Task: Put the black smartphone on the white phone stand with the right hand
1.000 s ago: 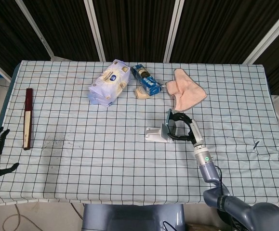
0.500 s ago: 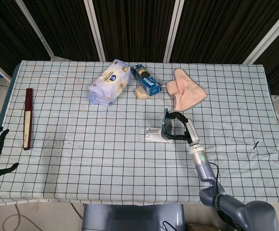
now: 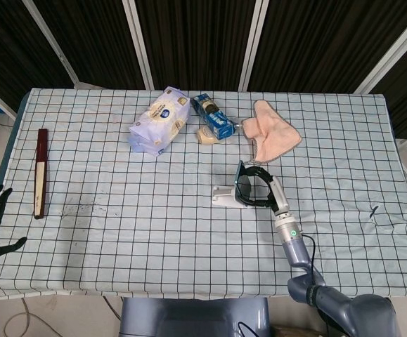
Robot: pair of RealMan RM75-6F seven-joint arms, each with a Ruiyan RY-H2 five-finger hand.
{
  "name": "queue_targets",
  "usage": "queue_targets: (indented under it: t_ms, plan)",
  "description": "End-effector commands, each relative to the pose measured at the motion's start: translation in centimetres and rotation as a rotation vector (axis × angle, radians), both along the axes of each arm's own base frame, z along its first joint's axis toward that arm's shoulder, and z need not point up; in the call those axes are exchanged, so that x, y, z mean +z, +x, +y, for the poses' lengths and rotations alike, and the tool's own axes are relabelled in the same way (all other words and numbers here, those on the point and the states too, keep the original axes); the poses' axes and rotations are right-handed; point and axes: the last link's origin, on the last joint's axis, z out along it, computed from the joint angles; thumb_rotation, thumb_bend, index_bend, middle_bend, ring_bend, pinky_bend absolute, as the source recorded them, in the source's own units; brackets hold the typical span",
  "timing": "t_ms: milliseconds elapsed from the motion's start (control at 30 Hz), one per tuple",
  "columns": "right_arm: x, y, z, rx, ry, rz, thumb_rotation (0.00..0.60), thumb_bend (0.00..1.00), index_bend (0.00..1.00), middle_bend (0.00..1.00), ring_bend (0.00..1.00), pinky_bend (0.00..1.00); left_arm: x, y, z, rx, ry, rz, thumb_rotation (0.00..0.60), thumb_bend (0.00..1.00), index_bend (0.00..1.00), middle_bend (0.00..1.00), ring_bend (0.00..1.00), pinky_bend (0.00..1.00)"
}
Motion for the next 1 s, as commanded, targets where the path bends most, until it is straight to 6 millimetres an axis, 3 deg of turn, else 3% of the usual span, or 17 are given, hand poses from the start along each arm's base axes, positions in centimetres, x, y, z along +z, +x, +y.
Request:
queue_targets:
  t_ms: [33,867,933,1000]
  plan:
    - [0.0,-0.03,0.08,0.0,-0.003,0.002,0.6,1.0,0.5,0.39,0.29,0.16,0.03,0.01,0.0,-0.001,0.001,-0.001,0.6,0.0,0.0,0.0,0.0,0.0]
    - [-0.69,-0.02,0.6,0.004,-0.029,0.056,0.6,1.0,0.42,0.33,0.23,0.16,0.1,0.06,-0.01,-0.012,0.009,-0.006,0.6,0.0,0.0,0.0,0.0,0.0]
    - [-0.69,0.08,0.62,0.005,-0.034,0.06,0.6,0.96,0.41,0.33,0.23,0.16,0.11,0.06,0.0,-0.012,0.01,-0.007,0.6,0.0,0.0,0.0,0.0,0.0]
    - [-0.67,0.12,0.62,0.006,-0.037,0.066,0.6,0.83,0.39,0.32,0.22,0.16,0.12,0.07,-0.01,-0.013,0.011,-0.008,0.6,0.0,0.0,0.0,0.0,0.0]
